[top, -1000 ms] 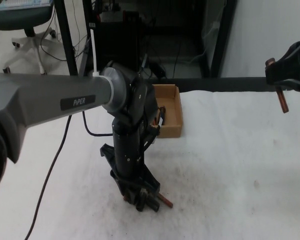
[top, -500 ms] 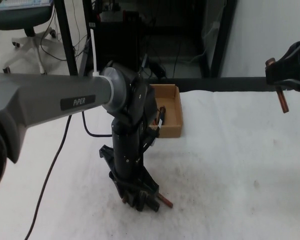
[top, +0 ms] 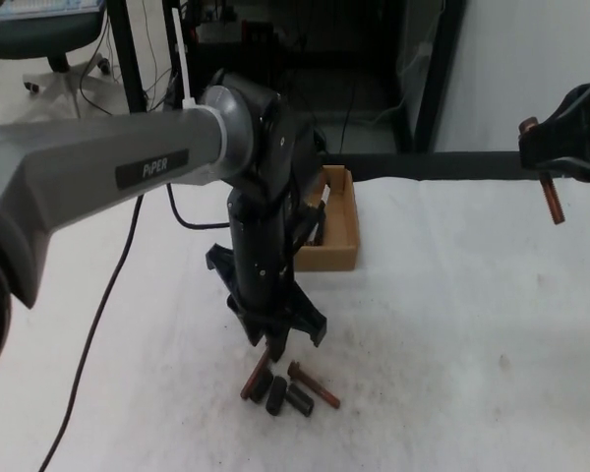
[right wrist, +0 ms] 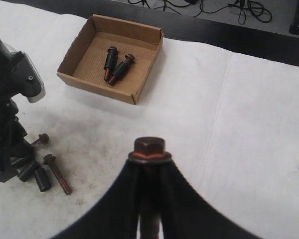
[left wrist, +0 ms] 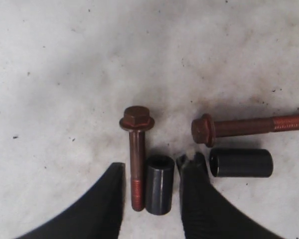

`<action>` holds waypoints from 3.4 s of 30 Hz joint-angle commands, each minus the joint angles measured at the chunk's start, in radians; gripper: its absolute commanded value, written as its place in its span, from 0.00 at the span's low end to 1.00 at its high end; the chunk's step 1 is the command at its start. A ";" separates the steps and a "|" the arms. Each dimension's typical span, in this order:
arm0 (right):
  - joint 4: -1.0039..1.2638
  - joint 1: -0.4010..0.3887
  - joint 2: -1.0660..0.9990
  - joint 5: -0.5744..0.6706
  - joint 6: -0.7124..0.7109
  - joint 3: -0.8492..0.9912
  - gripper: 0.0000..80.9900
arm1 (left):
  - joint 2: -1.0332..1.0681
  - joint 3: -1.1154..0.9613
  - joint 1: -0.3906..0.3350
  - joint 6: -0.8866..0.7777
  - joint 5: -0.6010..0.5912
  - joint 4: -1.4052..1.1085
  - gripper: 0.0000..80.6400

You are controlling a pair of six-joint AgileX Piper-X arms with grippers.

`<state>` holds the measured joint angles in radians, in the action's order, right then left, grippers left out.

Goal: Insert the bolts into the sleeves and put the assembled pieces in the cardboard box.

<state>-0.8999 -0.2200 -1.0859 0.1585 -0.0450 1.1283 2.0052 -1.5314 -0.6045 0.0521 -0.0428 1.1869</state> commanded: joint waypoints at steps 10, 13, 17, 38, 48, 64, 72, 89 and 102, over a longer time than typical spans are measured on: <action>0.033 -0.002 0.000 0.016 0.001 0.003 0.01 | -0.015 0.024 -0.013 -0.052 -0.123 0.017 0.43; 0.033 -0.002 0.000 0.016 0.001 0.003 0.01 | -0.014 0.050 -0.017 -0.052 -0.123 0.006 0.43; 0.033 -0.002 0.000 0.016 0.001 0.003 0.01 | -0.014 0.092 -0.017 -0.052 -0.108 -0.016 0.43; 0.022 -0.002 0.000 0.016 0.001 0.003 0.01 | -0.014 0.111 -0.017 -0.052 -0.018 -0.037 0.38; 0.022 -0.002 0.000 0.016 0.001 0.003 0.01 | -0.016 0.112 -0.017 -0.019 -0.057 -0.065 0.38; 0.022 -0.002 0.000 0.016 0.001 0.003 0.01 | -0.013 0.112 -0.017 0.010 -0.057 -0.095 0.40; 0.022 -0.002 0.000 0.016 0.001 0.003 0.01 | -0.013 0.114 -0.020 0.016 -0.060 -0.095 0.43; 0.022 -0.002 0.000 0.016 0.001 0.003 0.01 | 0.023 0.114 -0.042 0.048 -0.018 -0.077 0.43; 0.021 -0.002 0.000 0.016 0.001 0.003 0.01 | 0.059 0.114 -0.042 0.053 -0.018 -0.095 0.43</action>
<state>-0.8831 -0.2200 -1.0859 0.1641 -0.0450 1.1283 2.0390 -1.4212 -0.6426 0.0979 -0.0802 1.0955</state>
